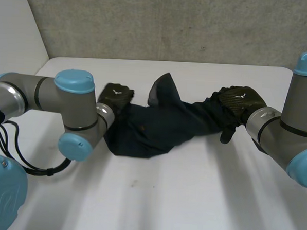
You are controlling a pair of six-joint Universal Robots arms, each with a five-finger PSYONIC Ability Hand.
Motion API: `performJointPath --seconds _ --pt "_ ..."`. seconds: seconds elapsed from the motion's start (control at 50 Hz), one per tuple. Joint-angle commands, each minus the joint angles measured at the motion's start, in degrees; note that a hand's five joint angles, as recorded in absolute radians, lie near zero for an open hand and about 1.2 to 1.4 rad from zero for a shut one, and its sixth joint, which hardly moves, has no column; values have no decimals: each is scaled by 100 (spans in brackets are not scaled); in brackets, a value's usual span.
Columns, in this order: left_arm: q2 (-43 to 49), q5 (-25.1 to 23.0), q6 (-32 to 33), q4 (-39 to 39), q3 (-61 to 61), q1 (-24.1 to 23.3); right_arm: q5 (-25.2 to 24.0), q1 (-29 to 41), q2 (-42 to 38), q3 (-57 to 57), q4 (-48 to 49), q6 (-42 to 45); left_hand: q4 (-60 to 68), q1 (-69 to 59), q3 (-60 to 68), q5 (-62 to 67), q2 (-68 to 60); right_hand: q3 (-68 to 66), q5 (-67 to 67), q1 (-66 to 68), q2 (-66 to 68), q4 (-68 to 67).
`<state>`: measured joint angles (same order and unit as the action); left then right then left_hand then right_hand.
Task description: Fold the shorts.
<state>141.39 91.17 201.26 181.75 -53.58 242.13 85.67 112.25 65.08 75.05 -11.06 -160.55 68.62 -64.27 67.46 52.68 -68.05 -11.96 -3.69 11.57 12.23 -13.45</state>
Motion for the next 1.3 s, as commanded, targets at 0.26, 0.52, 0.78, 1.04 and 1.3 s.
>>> performJointPath --seconds 0.26,0.52,0.78,1.04,1.3 --pt "-1895 516 458 1696 216 713 11 148 31 -60 42 -2 1138 -1573 1254 1732 -1195 196 369 -157 -223 345" --pt "-1299 -460 -139 1881 -109 -1334 819 69 189 -175 305 -64 1138 -1573 1254 1732 -1195 196 369 -157 -223 345" --pt "-1535 -1269 -70 1530 -1629 -2355 1242 -230 348 -289 622 -37 -3972 3538 -3857 -3379 3916 196 369 -157 -223 345" --pt "-2863 -777 203 1372 -2139 -1213 144 -221 383 -289 201 -55 -5134 4699 -5018 -4540 5077 196 369 -157 -223 345" --pt "-1651 -1198 212 81 -638 -193 -516 -441 -161 -658 -916 -1495 -4965 4531 -4850 -4372 4909 196 369 -157 -223 345"
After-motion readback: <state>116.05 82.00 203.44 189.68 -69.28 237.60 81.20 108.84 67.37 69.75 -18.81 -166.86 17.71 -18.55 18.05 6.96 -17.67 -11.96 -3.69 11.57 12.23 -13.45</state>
